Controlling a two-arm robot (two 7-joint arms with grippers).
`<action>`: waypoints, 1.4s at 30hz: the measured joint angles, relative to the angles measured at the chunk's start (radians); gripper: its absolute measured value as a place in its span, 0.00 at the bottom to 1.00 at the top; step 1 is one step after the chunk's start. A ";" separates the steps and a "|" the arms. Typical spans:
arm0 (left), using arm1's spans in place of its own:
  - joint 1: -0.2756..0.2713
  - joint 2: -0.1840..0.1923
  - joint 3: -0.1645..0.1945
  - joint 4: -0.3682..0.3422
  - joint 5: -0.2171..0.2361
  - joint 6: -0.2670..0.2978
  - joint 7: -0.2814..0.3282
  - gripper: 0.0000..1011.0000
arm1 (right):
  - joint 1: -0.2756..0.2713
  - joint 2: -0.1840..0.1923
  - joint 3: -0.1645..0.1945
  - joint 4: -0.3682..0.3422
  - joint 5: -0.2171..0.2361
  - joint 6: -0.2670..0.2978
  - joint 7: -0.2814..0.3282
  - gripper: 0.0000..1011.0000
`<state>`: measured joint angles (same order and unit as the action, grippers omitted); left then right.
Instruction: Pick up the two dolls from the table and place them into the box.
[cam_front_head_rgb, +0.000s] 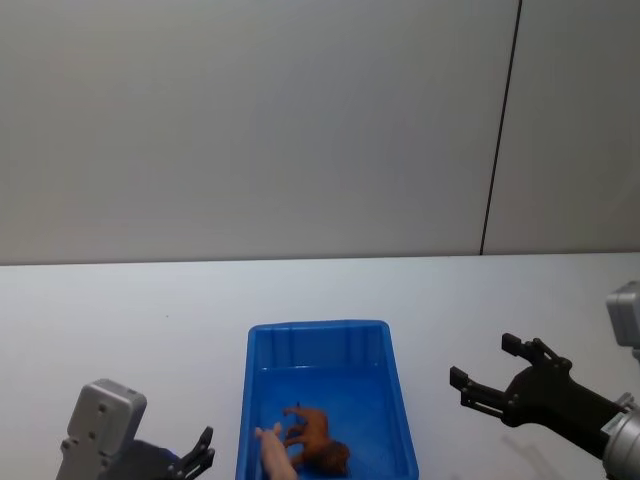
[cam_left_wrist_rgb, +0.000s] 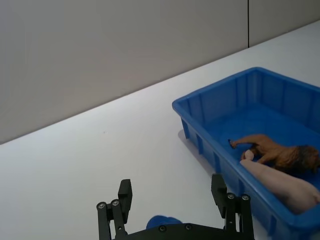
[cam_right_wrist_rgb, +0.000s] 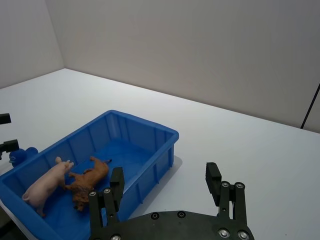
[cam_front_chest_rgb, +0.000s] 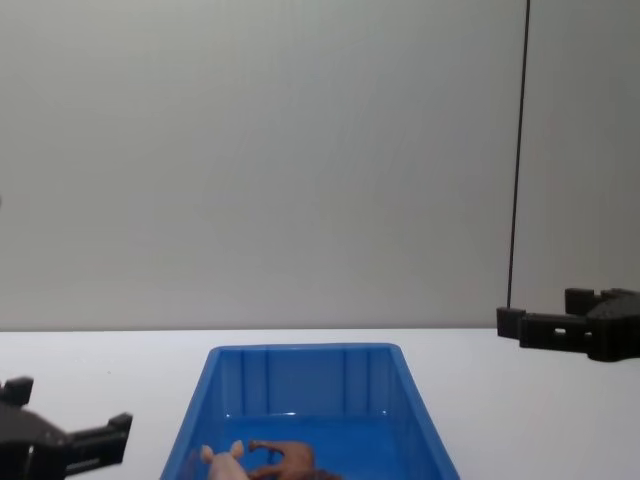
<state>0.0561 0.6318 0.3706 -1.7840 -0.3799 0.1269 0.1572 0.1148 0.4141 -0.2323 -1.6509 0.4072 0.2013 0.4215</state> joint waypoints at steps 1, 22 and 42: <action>0.001 0.001 -0.001 0.003 -0.003 0.000 -0.001 0.99 | 0.000 0.000 0.000 0.000 0.000 0.000 0.000 0.99; 0.003 -0.029 -0.011 0.122 -0.050 -0.037 -0.052 0.99 | -0.001 0.001 0.000 0.000 0.000 0.000 0.000 0.99; -0.036 -0.064 -0.022 0.206 -0.059 -0.017 -0.128 0.55 | -0.001 0.001 0.000 0.000 0.000 0.000 0.000 0.99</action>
<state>0.0197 0.5682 0.3485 -1.5783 -0.4390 0.1096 0.0290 0.1138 0.4153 -0.2322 -1.6511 0.4071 0.2013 0.4217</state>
